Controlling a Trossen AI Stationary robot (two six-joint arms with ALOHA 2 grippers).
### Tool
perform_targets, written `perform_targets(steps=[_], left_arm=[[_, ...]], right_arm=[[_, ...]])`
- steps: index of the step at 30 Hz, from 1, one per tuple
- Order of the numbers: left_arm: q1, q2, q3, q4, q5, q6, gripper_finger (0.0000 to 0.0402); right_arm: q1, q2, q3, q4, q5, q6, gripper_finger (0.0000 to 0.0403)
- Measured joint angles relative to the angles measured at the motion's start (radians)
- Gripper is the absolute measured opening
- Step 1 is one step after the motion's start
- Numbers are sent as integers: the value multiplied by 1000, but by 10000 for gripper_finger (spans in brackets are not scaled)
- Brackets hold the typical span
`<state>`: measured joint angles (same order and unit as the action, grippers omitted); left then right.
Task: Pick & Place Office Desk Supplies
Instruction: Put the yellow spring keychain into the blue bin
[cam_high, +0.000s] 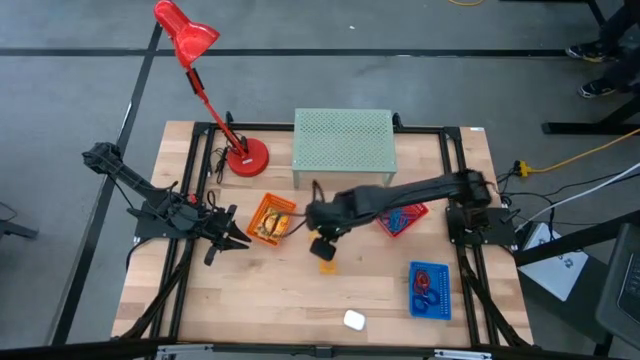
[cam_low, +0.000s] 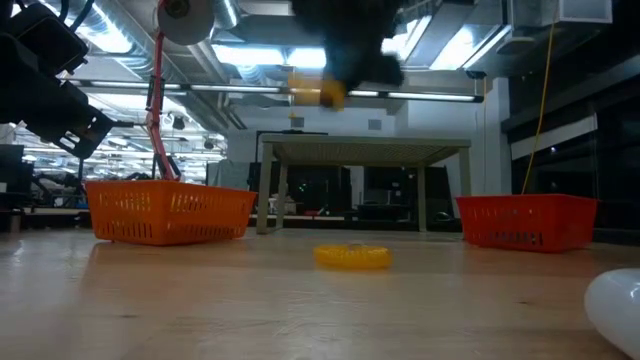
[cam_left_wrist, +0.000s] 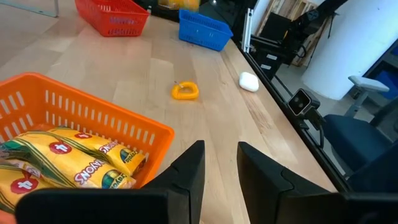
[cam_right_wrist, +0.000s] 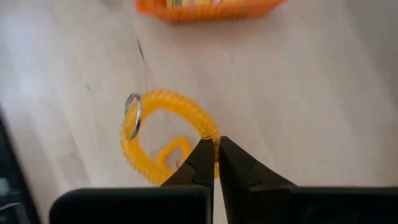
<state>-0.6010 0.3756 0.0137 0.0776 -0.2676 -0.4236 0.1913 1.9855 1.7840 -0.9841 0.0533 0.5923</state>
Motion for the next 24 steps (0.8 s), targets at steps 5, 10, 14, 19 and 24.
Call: perform_targets(steps=[5, 10, 14, 19, 24], left_arm=[[0, 0, 0, 0, 0, 0, 90], [0, 0, 0, 0, 0, 0, 90], [0, 0, 0, 0, 0, 0, 90], [0, 0, 0, 0, 0, 0, 90], [0, 0, 0, 0, 0, 0, 90]], right_arm=[[31, -112, 2, -184, 67, 87, 7], [96, -201, 1, -329, 98, 215, 6], [179, -282, 0, -408, 201, 382, 6], [299, -442, -125, -477, 340, 749, 6], [493, -597, -389, -446, 342, 1237, 5]])
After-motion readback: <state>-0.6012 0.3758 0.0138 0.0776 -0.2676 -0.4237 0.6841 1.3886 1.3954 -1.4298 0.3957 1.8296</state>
